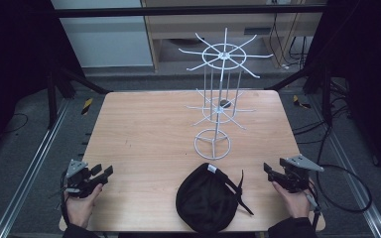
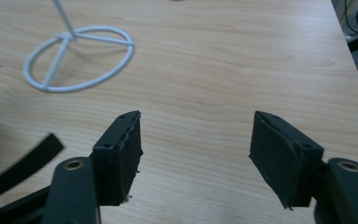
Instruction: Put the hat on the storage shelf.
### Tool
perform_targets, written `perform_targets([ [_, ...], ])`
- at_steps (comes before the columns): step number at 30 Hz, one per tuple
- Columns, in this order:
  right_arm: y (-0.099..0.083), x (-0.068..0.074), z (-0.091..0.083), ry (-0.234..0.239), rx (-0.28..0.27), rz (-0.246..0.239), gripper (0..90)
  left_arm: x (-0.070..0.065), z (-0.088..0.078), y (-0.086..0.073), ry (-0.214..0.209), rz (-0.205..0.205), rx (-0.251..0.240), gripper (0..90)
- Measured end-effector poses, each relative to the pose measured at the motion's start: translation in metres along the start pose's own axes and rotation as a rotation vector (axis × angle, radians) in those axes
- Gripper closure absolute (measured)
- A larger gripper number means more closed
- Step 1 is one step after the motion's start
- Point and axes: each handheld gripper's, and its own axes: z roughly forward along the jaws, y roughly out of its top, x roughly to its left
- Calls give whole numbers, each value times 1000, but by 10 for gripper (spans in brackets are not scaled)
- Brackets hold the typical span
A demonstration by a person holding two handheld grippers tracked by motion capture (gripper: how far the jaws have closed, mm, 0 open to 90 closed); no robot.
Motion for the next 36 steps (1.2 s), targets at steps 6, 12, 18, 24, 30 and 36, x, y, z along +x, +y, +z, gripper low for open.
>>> perform_targets([
  [6, 2, 9, -10, 65, 0, -23, 431, -25, -5, 0, -61, 43, 9, 499],
  [12, 8, 25, -16, 137, 11, -43, 496, -45, -5, 0, -98, 92, 38, 460],
  [18, 18, 43, -20, 222, 18, -69, 521, -57, -3, 0, -141, 83, 59, 454],
  [24, 24, 61, -20, 292, 29, -86, 539, -75, -1, 1, -191, 103, 69, 480],
  [30, 26, 70, -18, 327, 43, -100, 567, -93, 1, 2, -217, 142, 65, 503],
  [36, 27, 78, -15, 345, 50, -115, 578, -116, 3, 1, -271, 164, 77, 513],
])
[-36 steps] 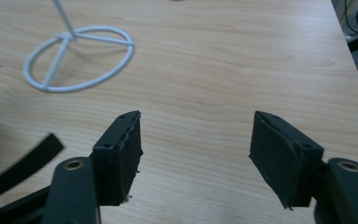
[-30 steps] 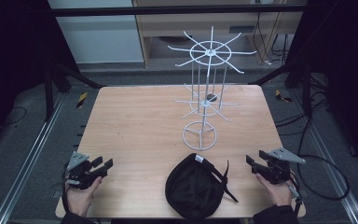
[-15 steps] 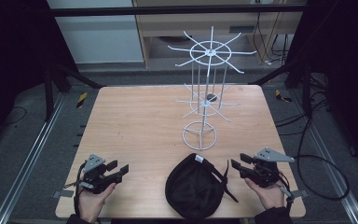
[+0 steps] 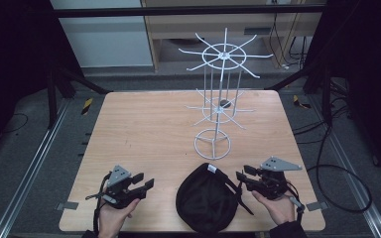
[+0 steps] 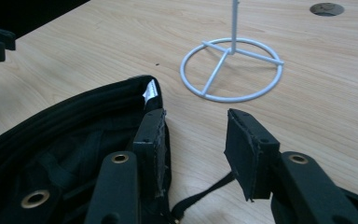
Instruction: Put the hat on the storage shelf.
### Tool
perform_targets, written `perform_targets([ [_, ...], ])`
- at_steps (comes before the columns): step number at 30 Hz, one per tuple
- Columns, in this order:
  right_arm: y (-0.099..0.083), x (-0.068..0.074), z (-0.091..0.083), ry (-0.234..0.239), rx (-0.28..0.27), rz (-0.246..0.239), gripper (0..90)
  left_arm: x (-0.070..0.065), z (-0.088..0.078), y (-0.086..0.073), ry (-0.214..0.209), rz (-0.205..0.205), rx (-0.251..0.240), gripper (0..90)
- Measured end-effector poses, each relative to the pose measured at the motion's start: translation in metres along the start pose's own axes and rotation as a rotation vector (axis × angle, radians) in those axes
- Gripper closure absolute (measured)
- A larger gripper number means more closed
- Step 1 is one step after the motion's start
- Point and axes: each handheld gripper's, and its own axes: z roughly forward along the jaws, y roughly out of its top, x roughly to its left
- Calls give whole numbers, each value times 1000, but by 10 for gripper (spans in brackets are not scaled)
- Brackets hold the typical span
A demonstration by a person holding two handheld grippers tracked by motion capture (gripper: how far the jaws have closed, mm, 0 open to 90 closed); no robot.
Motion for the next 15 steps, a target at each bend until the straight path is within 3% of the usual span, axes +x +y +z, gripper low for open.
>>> perform_targets([
  [3, 1, 7, 7, 19, 16, -18, 579, -15, 4, 1, -26, 26, 9, 517],
  [15, -3, 19, 24, 51, 67, -58, 581, -41, 16, -2, -53, 82, 51, 491],
])
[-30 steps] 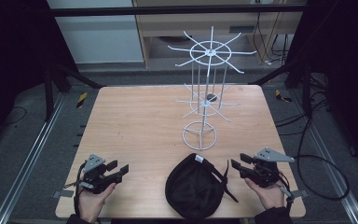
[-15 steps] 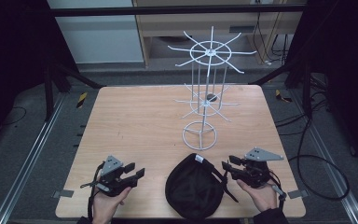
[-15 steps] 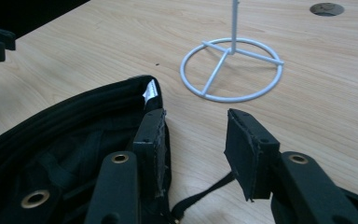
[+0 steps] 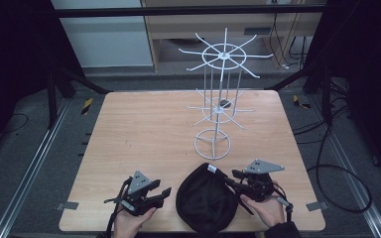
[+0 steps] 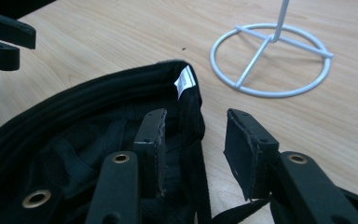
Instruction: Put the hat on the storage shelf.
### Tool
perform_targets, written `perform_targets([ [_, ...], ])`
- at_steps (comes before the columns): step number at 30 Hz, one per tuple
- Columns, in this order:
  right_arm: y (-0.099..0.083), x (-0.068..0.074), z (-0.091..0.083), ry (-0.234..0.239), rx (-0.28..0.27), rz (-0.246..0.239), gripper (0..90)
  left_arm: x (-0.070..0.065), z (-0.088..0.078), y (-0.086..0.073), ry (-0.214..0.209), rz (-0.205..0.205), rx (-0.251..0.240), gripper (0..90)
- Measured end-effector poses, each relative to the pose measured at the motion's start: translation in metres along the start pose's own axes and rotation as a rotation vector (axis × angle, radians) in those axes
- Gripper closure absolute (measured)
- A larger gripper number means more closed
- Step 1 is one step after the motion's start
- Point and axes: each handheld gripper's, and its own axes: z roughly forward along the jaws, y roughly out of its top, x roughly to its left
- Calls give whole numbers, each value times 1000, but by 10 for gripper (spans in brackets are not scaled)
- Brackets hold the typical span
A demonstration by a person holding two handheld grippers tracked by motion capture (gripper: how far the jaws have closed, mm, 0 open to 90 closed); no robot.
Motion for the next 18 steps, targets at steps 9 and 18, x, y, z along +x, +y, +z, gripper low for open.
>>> perform_targets([
  [9, -7, -4, 15, -5, 57, 2, 589, -18, 21, -4, -35, 35, 90, 500],
  [18, -5, -4, 27, 7, 76, 1, 655, -22, 43, -10, -59, 25, 190, 584],
])
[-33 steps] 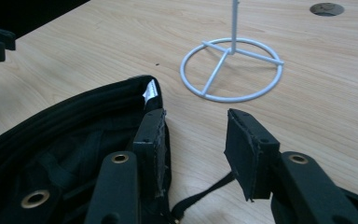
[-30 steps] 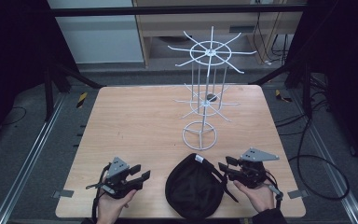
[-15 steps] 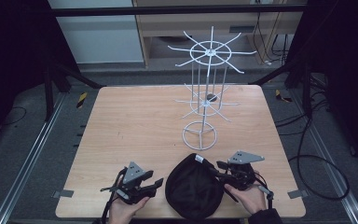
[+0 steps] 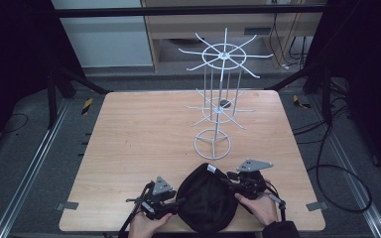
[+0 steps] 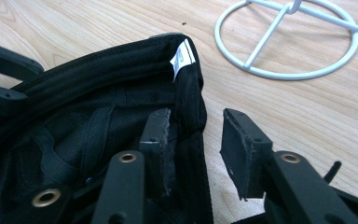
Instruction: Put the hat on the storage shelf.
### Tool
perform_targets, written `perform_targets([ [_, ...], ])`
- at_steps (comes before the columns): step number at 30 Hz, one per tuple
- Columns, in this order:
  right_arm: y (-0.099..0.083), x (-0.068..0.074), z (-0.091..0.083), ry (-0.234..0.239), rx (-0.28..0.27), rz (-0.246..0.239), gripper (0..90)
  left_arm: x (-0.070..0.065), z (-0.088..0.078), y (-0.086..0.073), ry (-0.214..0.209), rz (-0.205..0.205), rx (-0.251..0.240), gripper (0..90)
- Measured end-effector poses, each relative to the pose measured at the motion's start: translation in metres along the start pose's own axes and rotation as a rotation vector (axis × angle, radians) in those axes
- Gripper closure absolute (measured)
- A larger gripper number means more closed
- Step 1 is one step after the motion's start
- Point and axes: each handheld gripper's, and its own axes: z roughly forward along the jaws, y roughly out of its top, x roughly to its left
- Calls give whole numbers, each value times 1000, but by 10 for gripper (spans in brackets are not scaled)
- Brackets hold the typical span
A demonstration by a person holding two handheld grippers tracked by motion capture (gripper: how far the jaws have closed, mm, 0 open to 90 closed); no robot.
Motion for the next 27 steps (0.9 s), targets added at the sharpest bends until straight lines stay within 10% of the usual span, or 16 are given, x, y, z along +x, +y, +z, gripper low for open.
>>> perform_targets([
  [16, 14, 2, -2, 16, -20, 7, 839, 22, 13, 8, 12, -116, -4, 781],
  [27, 47, 13, -10, -20, -207, -65, 841, 48, 13, 36, 85, -127, -134, 820],
])
